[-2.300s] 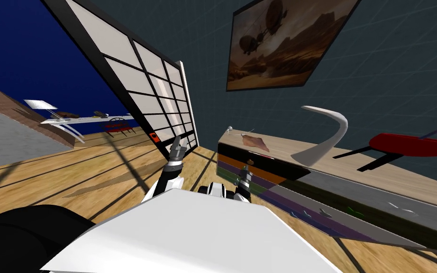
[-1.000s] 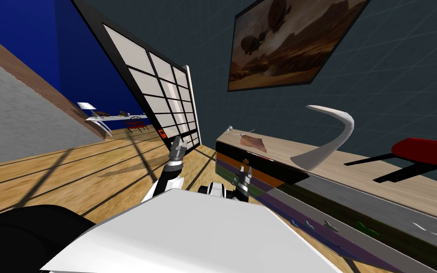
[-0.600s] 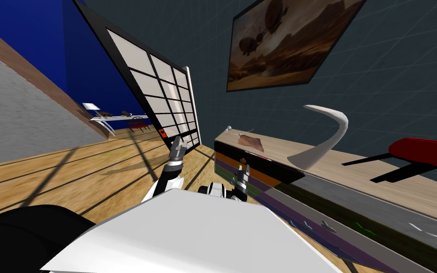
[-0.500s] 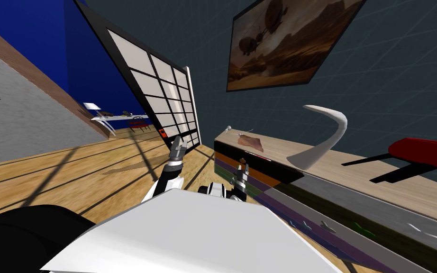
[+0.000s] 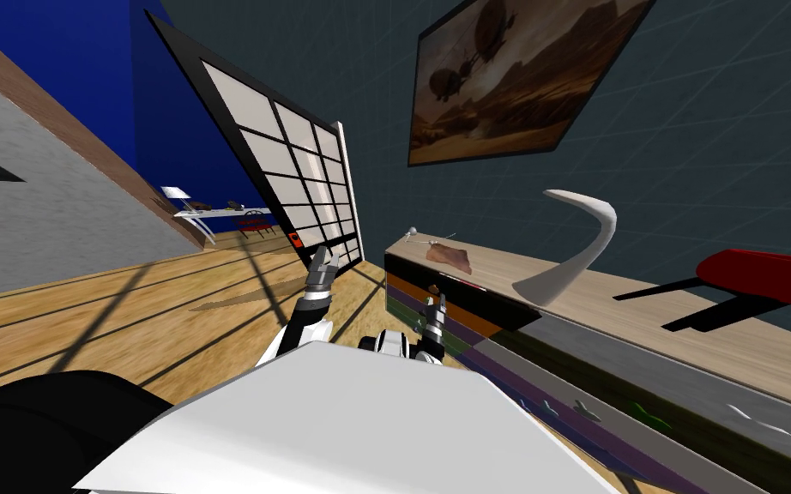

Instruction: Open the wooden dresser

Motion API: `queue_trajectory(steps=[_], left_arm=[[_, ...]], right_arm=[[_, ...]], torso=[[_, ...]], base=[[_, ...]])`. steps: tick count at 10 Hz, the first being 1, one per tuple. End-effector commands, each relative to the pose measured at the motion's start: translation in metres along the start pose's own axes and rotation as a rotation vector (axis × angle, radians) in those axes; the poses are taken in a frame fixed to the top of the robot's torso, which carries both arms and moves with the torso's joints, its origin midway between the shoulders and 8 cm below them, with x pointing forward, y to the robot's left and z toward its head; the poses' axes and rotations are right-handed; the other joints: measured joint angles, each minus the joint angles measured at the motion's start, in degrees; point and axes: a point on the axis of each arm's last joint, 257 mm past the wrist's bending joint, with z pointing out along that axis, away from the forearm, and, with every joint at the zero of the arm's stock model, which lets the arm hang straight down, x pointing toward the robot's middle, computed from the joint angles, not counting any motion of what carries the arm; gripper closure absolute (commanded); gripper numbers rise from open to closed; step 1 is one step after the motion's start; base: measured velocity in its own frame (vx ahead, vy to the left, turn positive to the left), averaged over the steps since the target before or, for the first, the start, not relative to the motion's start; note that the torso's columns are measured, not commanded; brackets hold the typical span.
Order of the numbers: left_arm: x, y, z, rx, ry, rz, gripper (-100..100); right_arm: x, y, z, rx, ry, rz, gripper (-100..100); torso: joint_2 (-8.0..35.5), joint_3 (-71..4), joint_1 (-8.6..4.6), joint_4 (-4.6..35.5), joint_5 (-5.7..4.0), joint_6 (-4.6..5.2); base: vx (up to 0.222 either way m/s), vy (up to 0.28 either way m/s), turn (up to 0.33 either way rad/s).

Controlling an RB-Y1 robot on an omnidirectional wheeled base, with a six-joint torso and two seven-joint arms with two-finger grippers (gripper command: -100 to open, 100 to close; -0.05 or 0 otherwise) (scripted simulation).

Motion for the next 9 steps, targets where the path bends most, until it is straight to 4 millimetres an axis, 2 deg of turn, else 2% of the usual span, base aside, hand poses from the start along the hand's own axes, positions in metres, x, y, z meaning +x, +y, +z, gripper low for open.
queue_trajectory(steps=[1,5,6,7,9], left_arm=[[0.000,0.000,0.000,0.000,0.000,0.000,0],[0.000,0.000,0.000,0.000,0.000,0.000,0],[0.000,0.000,0.000,0.000,0.000,0.000,0],[0.000,0.000,0.000,0.000,0.000,0.000,0],[0.000,0.000,0.000,0.000,0.000,0.000,0]], right_arm=[[-0.010,0.006,0.004,-0.033,-0.020,0.001,-100],[-0.031,0.016,0.007,-0.084,-0.042,0.026,-100],[-0.027,0.015,0.007,-0.075,-0.039,0.020,-100],[-0.037,0.012,0.014,-0.080,-0.045,0.023,-100],[-0.037,0.012,0.013,-0.079,-0.044,0.025,-100]], torso=[[0.0,0.0,-0.02,0.0,0.00,0.00],[0.0,0.0,-0.02,0.0,0.00,0.00],[0.0,0.0,0.02,0.0,0.00,0.00],[0.0,0.0,0.10,0.0,0.03,0.01],[-0.2,-0.1,-0.02,-0.1,-0.01,0.00]], base=[[-0.012,-0.070,0.023],[-0.021,-0.066,0.025],[-0.008,-0.025,0.007],[0.062,-0.034,-0.043],[0.059,-0.026,-0.014]])
